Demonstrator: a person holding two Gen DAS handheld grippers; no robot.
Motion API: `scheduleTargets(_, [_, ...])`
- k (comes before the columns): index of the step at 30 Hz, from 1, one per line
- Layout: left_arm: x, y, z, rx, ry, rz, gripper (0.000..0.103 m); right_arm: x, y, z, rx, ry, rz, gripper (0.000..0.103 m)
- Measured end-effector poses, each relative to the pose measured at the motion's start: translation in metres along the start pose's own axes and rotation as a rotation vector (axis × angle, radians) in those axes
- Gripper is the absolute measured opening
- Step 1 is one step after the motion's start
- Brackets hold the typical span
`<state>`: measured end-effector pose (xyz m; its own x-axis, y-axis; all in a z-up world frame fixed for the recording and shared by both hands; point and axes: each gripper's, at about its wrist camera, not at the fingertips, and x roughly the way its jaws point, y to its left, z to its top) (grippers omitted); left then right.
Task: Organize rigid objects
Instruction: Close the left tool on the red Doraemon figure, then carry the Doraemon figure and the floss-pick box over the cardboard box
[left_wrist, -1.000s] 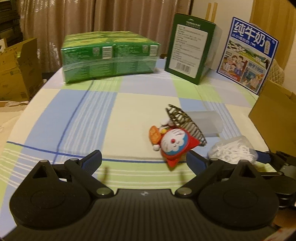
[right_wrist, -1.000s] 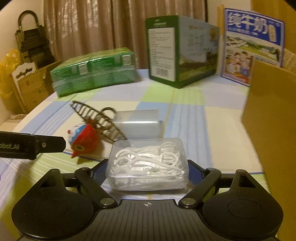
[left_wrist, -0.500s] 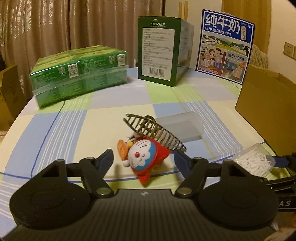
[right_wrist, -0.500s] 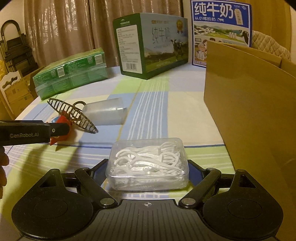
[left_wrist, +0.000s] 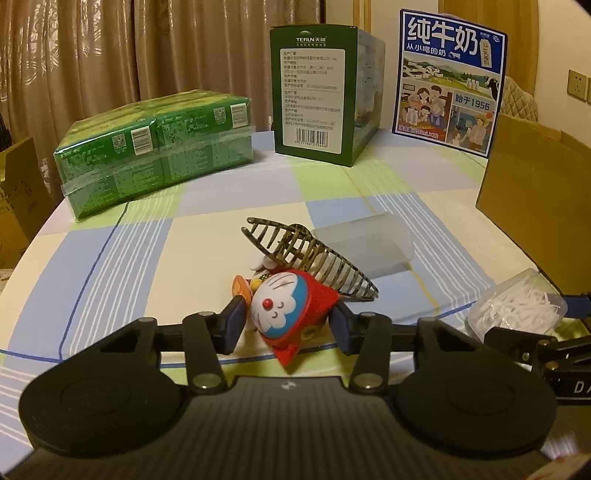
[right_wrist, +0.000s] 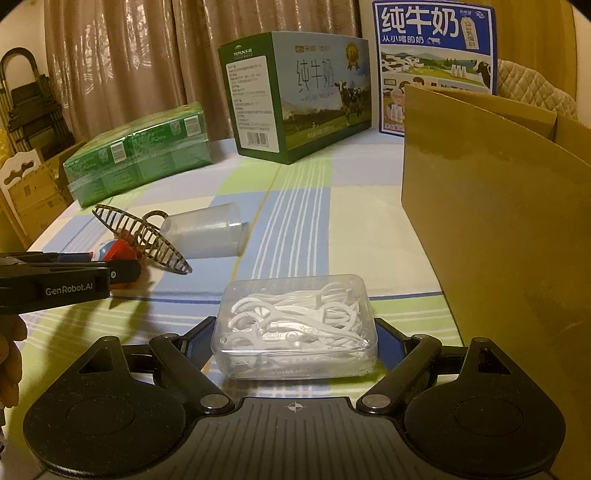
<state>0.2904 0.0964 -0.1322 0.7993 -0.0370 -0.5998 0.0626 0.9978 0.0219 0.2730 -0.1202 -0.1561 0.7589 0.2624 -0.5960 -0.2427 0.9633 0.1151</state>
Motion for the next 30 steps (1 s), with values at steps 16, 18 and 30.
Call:
scheduleTargets(16, [-0.077,-0.025,-0.034,-0.031,0.098,0.011,0.039,-0.054,0.005,-0.013,-0.026,0.012,0.023,0.084])
scheduleTargets(18, [-0.090,-0.033,-0.042,-0.024,0.104,0.004,0.039,-0.064,0.004,-0.018,-0.021,0.017,0.025,0.084])
scheduleTargets(30, [-0.101,-0.067,-0.066,0.078,0.083,0.084,0.048,-0.092,0.000,-0.039,-0.027,0.032,0.033,0.084])
